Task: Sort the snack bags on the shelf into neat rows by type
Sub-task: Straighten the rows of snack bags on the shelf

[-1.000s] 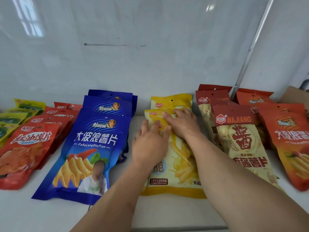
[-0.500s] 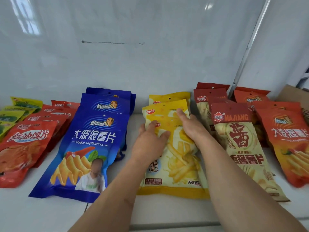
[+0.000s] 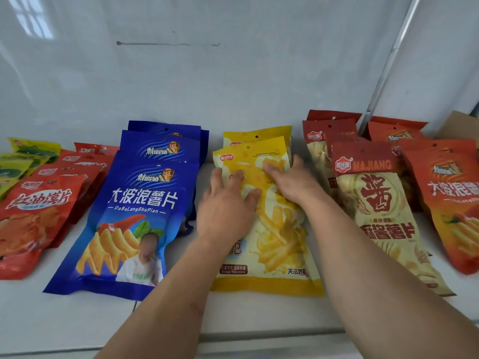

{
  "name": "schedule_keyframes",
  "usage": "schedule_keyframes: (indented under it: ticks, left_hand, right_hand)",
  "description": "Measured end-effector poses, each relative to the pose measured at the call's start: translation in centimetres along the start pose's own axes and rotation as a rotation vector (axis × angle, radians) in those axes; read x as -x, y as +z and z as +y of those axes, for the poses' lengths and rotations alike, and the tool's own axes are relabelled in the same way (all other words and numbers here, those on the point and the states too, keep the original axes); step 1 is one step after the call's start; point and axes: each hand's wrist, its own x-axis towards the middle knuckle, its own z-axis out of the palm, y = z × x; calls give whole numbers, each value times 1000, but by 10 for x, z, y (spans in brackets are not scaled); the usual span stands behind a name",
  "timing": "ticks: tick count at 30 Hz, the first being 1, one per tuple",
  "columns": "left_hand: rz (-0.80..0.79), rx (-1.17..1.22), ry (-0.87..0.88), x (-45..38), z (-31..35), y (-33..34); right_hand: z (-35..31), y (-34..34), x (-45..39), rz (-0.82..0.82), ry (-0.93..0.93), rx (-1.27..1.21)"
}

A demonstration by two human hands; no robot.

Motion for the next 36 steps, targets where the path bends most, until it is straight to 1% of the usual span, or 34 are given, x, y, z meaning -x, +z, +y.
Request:
schedule_keyframes:
  ticks: [2, 3, 5, 7, 10, 13, 19, 23, 28, 30, 32, 33, 36]
  left_hand:
    - [88, -114, 69, 4, 1, -3]
    - [126, -162, 94, 7, 2, -5]
    - [173, -223, 124, 15, 4, -6]
    - [143, -237, 139, 26, 6, -4]
    - [2, -247, 126, 37, 6, 4]
    - [-54, -260, 114, 37, 3, 7]
    - [-81, -263, 100, 35, 0, 11]
    - [-51, -297, 118, 34, -1, 7]
    - [-18, -310, 123, 34, 2, 5]
    - [-22, -312, 98, 34, 7, 2]
    - [19, -307, 74, 35, 16, -1]
    - [70, -290, 74, 38, 23, -1]
    - [211, -156, 113, 53, 54, 7]
  right_hand:
    - [-4, -2, -1, 54, -119, 69]
    - [-5, -3, -1, 54, -170, 100]
    - [-6, -3, 1, 12, -212, 142]
    - [-3, -1, -1, 1, -227, 160]
    - [2, 5, 0, 7, -213, 160]
    - [4, 8, 1, 22, -215, 137]
    - [1, 8, 7, 57, -207, 189]
    - [-7, 2, 17, 102, -223, 204]
    - [-13, -17, 39, 162, -304, 256]
    - [-20, -26, 52, 150, -349, 239]
    - [-26, -38, 67, 120, -386, 194]
    - [-27, -47, 76, 115, -407, 159]
    - [-17, -84, 103, 176, -479, 22]
